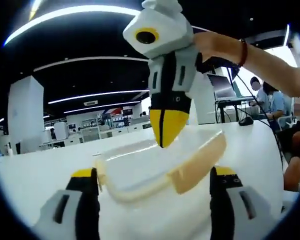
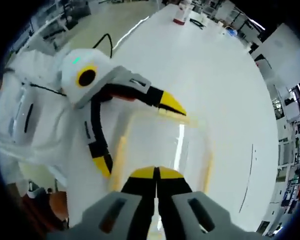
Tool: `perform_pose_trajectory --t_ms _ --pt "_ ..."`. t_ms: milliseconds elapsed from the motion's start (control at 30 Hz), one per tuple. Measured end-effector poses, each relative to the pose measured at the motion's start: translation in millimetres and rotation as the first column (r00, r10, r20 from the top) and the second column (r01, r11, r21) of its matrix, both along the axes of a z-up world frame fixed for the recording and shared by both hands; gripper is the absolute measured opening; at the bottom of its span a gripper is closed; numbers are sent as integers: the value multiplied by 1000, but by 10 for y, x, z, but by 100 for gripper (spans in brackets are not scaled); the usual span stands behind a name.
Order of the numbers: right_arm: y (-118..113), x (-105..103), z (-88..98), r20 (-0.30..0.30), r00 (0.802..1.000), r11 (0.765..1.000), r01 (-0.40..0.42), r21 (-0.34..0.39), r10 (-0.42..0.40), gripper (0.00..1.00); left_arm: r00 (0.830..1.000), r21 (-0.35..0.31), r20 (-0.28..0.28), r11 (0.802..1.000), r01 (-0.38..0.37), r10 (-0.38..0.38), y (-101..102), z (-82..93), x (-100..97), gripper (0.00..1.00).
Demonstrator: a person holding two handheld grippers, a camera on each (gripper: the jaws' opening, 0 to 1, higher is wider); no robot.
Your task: Snap each plastic latch of the storage box into its locked position after aligning the lid with the box until every specified latch is closed and the lid sits flush.
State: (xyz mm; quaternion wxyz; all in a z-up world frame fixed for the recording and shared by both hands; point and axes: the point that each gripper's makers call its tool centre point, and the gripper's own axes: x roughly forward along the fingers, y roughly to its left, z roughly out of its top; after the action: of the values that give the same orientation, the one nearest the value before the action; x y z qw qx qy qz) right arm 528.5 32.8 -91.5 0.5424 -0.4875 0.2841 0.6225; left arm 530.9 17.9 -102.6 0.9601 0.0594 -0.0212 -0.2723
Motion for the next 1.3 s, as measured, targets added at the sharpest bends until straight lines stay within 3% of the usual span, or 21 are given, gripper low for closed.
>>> perform_pose_trajectory --t_ms 67,233,267,333,500,633,733,800,933,1167,1300 --pt "131 -3 19 -21 1000 1000 1 -10 -2 0 1000 -28 0 999 17 -17 -2 23 -20 94" --pt "371 59 -15 -7 1000 998 19 -51 -20 0 999 -149 -6 988 47 -48 -28 115 -38 98" --pt "373 22 -43 -44 999 997 22 -68 -25 0 999 -154 -6 987 48 -49 -21 121 -36 98" --pt "390 76 -115 -28 999 995 31 -92 -34 0 999 -156 -5 987 47 -49 -28 121 -32 97" --pt "365 57 -84 -42 998 995 31 -95 -35 0 999 -160 11 986 49 -48 -11 149 -69 92" --pt "332 74 -84 -73 995 996 57 -71 -63 0 993 -188 -44 977 99 -109 -69 67 -176 100" --pt "326 57 -86 -78 995 997 59 -54 -63 0 994 -202 -41 975 96 -106 -60 95 -226 100" --pt "330 55 -89 -72 996 997 55 -52 -59 0 994 -211 -42 973 92 -103 -60 119 -186 99" --pt "327 55 -93 -57 997 997 52 -64 -56 0 995 -159 -62 985 66 -77 -54 98 -43 97" --pt "332 55 -100 -49 994 991 89 -103 -95 0 997 -138 -64 990 28 -37 -36 110 39 95" --pt "324 43 -101 -37 995 991 85 -104 -89 0 997 -175 -61 984 27 -38 -20 142 50 94"
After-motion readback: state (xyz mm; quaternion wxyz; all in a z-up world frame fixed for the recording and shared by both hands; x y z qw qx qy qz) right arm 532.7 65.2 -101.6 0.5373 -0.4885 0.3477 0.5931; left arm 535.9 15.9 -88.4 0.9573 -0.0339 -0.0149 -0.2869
